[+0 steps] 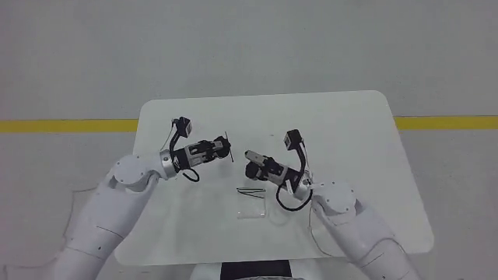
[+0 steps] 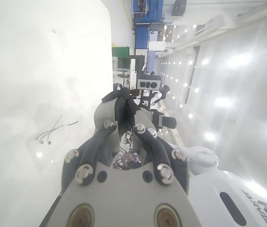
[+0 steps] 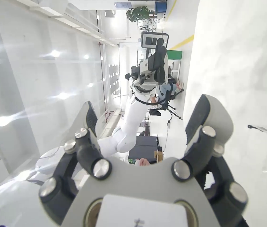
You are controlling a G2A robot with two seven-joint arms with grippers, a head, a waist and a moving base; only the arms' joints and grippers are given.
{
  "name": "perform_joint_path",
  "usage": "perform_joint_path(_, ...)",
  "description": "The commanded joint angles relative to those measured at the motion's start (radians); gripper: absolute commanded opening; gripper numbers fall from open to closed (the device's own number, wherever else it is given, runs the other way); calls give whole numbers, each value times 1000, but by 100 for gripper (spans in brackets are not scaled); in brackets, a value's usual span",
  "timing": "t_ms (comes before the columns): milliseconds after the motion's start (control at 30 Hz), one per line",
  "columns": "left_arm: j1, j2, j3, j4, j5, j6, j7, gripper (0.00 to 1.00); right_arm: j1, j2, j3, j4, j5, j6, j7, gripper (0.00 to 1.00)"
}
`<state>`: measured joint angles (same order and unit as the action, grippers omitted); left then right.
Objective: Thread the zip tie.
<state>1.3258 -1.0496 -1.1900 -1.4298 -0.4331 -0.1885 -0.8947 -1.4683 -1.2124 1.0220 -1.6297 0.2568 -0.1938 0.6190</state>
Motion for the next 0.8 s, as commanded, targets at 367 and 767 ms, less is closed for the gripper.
perform_joint_path(367,0,0,0,0,0,0,0,0,32,-23,-84,38,-49,-68,-92,100)
perform_joint_path(767,0,0,0,0,0,0,0,0,16,-24,-86,34,-121,-87,-155,50)
